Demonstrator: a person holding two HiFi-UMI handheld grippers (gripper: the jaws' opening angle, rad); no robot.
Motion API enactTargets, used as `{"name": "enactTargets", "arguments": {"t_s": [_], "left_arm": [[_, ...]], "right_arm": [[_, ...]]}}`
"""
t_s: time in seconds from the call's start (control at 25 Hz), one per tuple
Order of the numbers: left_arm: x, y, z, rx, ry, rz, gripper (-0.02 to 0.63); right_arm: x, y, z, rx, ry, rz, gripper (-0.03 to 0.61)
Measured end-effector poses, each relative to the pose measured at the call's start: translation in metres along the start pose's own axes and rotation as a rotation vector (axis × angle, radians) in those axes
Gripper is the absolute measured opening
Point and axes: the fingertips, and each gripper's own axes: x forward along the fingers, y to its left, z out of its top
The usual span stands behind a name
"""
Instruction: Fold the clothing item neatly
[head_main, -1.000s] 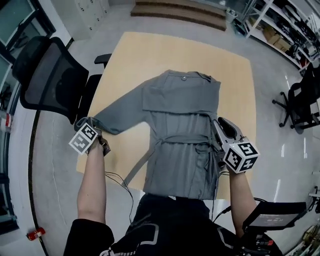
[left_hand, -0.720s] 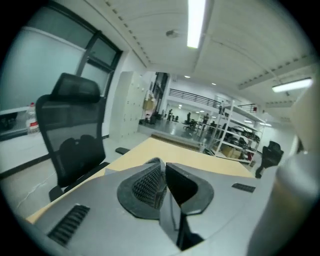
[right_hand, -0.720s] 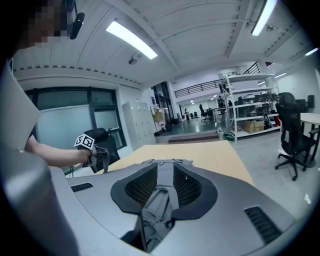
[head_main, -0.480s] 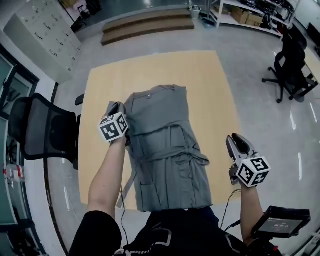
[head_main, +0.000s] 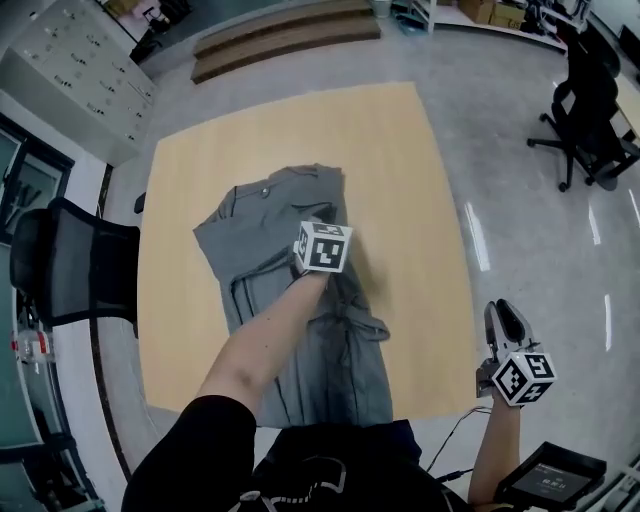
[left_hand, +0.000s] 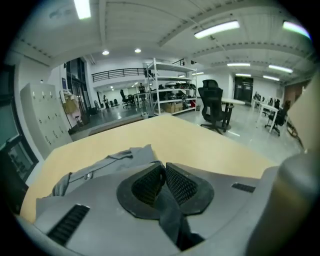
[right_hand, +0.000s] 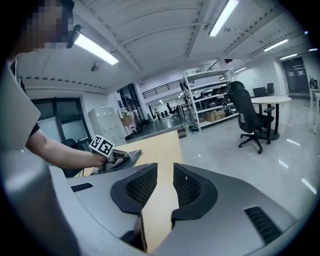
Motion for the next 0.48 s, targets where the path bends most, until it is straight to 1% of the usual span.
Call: {"name": "enactTargets", "arguments": {"t_s": [0.08,0.16,0.2,0.28,0.32,0.4,0.48], "left_arm": [[0.007,-0.021,-0.005,0.055,0.027,-0.008,0.034],[0.012,-0.044,-0.019,0.087,0.079,-0.059,0.034],[0.013,-0.053,-0.027,0.076,0.104,-0.096,0.035],[0.009,-0.06,-0.037,-0.001,0.112,-0.168,0.035],[0.003,-0.059,-0.036,-0.037,0.096,-0.201,0.041],[-0.015,-0.052,-0.027,-0.061,0.034,-0.26,0.115],[-0.034,-0.039,-0.011,-0.077,-0.049,-0.295,0.115]], "right_arm": [[0.004,-0.012,0.004,-0.002,-0.002,0.002,0.081],[0.008,-0.018,0.006,-0.007,0.005,0.01,0.081],[0.01,-0.019,0.006,-0.006,0.01,0.016,0.081],[0.017,-0.02,0.007,-0.006,0.016,0.032,0.081],[0.022,-0.019,0.008,-0.006,0.016,0.041,0.081],[0.029,-0.016,0.009,-0.004,0.018,0.058,0.081],[0.033,-0.013,0.01,-0.007,0.026,0.073,0.081]]}}
